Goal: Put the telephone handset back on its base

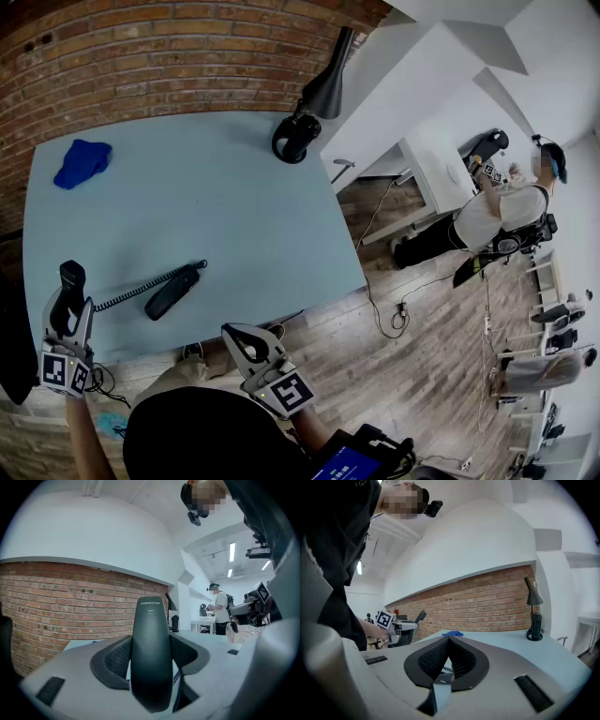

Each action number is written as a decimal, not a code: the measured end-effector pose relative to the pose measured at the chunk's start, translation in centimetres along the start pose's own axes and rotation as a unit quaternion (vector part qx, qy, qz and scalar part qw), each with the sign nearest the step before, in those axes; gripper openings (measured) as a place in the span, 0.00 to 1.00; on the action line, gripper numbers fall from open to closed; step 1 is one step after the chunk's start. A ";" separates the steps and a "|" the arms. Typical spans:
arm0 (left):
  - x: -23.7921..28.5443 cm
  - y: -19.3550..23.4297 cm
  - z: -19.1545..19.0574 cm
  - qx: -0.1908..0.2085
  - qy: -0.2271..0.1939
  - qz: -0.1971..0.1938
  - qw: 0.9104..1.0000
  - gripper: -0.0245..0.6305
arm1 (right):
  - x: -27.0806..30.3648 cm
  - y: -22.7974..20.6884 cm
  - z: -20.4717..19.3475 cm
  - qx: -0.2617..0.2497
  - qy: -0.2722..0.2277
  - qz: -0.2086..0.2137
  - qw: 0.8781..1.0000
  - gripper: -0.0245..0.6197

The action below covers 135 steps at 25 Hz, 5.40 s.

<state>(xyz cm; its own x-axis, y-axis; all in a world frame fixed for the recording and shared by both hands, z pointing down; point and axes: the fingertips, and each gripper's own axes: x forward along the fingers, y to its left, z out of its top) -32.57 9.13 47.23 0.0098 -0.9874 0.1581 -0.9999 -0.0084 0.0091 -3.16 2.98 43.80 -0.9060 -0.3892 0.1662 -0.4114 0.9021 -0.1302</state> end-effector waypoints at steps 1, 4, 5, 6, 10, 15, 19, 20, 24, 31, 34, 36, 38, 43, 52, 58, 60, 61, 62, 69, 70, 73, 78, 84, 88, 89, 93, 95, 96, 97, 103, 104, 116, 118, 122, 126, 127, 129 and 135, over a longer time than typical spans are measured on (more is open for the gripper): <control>0.0 -0.2 0.4 -0.003 0.001 -0.002 1.000 0.46 | 0.1 0.3 -0.1 0.001 0.004 0.008 1.000 0.06; -0.1 -0.4 1.6 -0.001 -0.001 -0.007 1.000 0.47 | 1.0 1.2 -0.2 0.003 0.009 0.026 1.000 0.06; -0.1 -0.5 2.0 0.003 -0.003 -0.008 1.000 0.46 | 1.4 1.4 0.0 0.005 0.006 0.028 1.000 0.06; -0.1 -0.7 2.3 0.006 -0.006 -0.011 1.000 0.47 | 1.7 1.5 0.3 0.006 0.001 0.030 1.000 0.06; 0.7 -3.1 3.1 0.013 -0.016 -0.037 0.999 0.47 | 2.0 1.3 1.5 0.004 -0.023 0.032 0.999 0.06; 1.8 -5.4 3.9 0.015 -0.025 -0.064 0.997 0.47 | 2.3 0.7 2.9 -0.005 -0.043 0.023 0.999 0.06; 2.4 -7.0 4.6 0.014 -0.034 -0.085 0.996 0.47 | 2.2 0.0 4.2 -0.010 -0.064 0.017 0.998 0.06; 2.6 -7.3 4.6 0.014 -0.035 -0.090 0.995 0.47 | 2.3 -0.1 4.3 -0.012 -0.066 0.016 0.998 0.06; 3.1 -8.4 4.5 0.012 -0.032 -0.108 0.994 0.46 | 2.9 -0.2 4.4 -0.017 -0.067 0.019 0.997 0.06; 4.0 -8.9 2.7 0.016 -0.006 -0.118 0.993 0.47 | 3.0 -0.5 3.5 -0.004 -0.062 0.014 0.998 0.06; 4.3 -8.6 0.8 0.015 0.020 -0.119 0.993 0.47 | 2.7 -0.7 2.8 0.004 -0.054 0.007 0.999 0.06; 4.6 -8.6 -0.6 0.012 0.036 -0.123 0.992 0.47 | 2.4 -0.9 2.5 0.008 -0.053 0.003 0.999 0.06; 5.1 -8.8 -2.1 0.013 0.054 -0.128 0.990 0.46 | 2.1 -1.3 2.2 0.013 -0.052 -0.004 0.999 0.06; 6.3 -9.8 -4.8 0.014 0.094 -0.143 0.985 0.47 | 1.0 -2.4 1.7 0.023 -0.053 -0.021 0.998 0.06; 9.2 -11.4 -8.6 0.002 0.135 -0.169 0.976 0.46 | -0.7 -4.3 0.9 0.041 -0.052 -0.054 0.996 0.06; 11.4 -12.8 -10.9 -0.001 0.166 -0.183 0.969 0.46 | -2.1 -6.4 0.3 0.050 -0.051 -0.076 0.995 0.06; 11.9 -13.4 -11.4 -0.002 0.172 -0.189 0.967 0.46 | -2.7 -6.9 0.0 0.054 -0.050 -0.084 0.994 0.06; 12.2 -13.6 -11.7 -0.002 0.175 -0.192 0.966 0.46 | -2.9 -7.2 -0.1 0.056 -0.049 -0.088 0.993 0.06; 12.4 -13.9 -11.9 0.000 0.179 -0.194 0.964 0.46 | -3.1 -7.4 -0.1 0.056 -0.049 -0.092 0.993 0.06; 14.3 -14.9 -14.1 -0.003 0.209 -0.200 0.957 0.46 | -4.2 -8.5 -0.1 0.059 -0.052 -0.107 0.991 0.06; 14.5 -15.0 -14.4 -0.001 0.214 -0.199 0.956 0.46 | -4.4 -8.7 -0.2 0.060 -0.051 -0.110 0.991 0.06; 14.9 -15.1 -15.5 0.006 0.231 -0.190 0.954 0.46 | -5.2 -9.0 -0.4 0.063 -0.051 -0.119 0.990 0.06; 15.4 -15.5 -17.5 0.035 0.264 -0.179 0.947 0.47 | -6.5 -9.7 -1.0 0.070 -0.047 -0.132 0.988 0.06; 15.8 -15.0 -19.3 0.054 0.294 -0.162 0.940 0.47 | -6.6 -9.7 -1.4 0.070 -0.047 -0.133 0.987 0.06; 16.0 -15.5 -20.0 0.069 0.309 -0.163 0.934 0.47 | -6.8 -9.8 -1.6 0.073 -0.044 -0.133 0.987 0.06; 16.1 -15.8 -20.1 0.074 0.313 -0.165 0.932 0.47 | -6.9 -9.8 -1.6 0.073 -0.043 -0.133 0.987 0.06; 16.4 -16.1 -20.4 0.087 0.324 -0.172 0.926 0.47 | -7.0 -9.6 -1.7 0.073 -0.042 -0.132 0.988 0.06; 16.3 -16.1 -20.7 0.088 0.330 -0.173 0.924 0.47 | -7.0 -9.5 -1.8 0.073 -0.043 -0.132 0.988 0.06; 16.3 -16.1 -20.9 0.089 0.335 -0.175 0.921 0.47 | -7.0 -9.5 -1.9 0.075 -0.043 -0.132 0.987 0.06; 16.4 -16.1 -21.1 0.090 0.340 -0.178 0.919 0.47 | -7.1 -9.5 -2.0 0.076 -0.043 -0.133 0.987 0.06; 15.9 -16.5 -22.1 0.090 0.381 -0.193 0.900 0.56 | -6.6 -9.3 -2.5 0.080 -0.034 -0.120 0.989 0.06; 15.6 -16.5 -22.1 0.097 0.385 -0.194 0.897 0.59 | -6.3 -9.2 -2.6 0.081 -0.033 -0.116 0.989 0.06; 9.3 -11.6 -19.2 0.034 0.278 -0.117 0.953 0.46 | 0.7 -7.4 -8.3 0.103 0.028 -0.024 0.994 0.06; 8.7 -11.1 -16.8 0.005 0.241 -0.107 0.965 0.42 | 2.4 -6.9 -7.9 0.108 0.032 -0.003 0.994 0.06; 8.5 -9.9 -9.1 -0.007 0.147 -0.093 0.985 0.36 | 6.2 -5.0 -3.7 0.074 0.016 0.046 0.996 0.06; 9.2 -8.3 -0.7 0.011 0.055 -0.073 0.996 0.36 | 9.6 -3.7 1.9 0.020 -0.029 0.083 0.996 0.06; 9.3 -8.1 1.5 0.017 0.032 -0.072 0.997 0.36 | 10.2 -3.4 3.4 0.009 -0.043 0.090 0.995 0.06; 9.1 -7.9 5.8 0.032 -0.008 -0.074 0.997 0.36 | 11.0 -2.6 6.7 -0.010 -0.075 0.104 0.992 0.06; 7.3 -8.5 14.9 0.071 -0.109 -0.069 0.989 0.29 | 10.3 0.4 15.6 -0.050 -0.153 0.132 0.978 0.06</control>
<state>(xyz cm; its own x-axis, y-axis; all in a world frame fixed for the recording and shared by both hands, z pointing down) -24.06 -0.41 33.59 0.1596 -0.9859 -0.0511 -0.9804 -0.1522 -0.1255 -14.20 -3.55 30.24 -0.9729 -0.1637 -0.1634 -0.1608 0.9865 -0.0310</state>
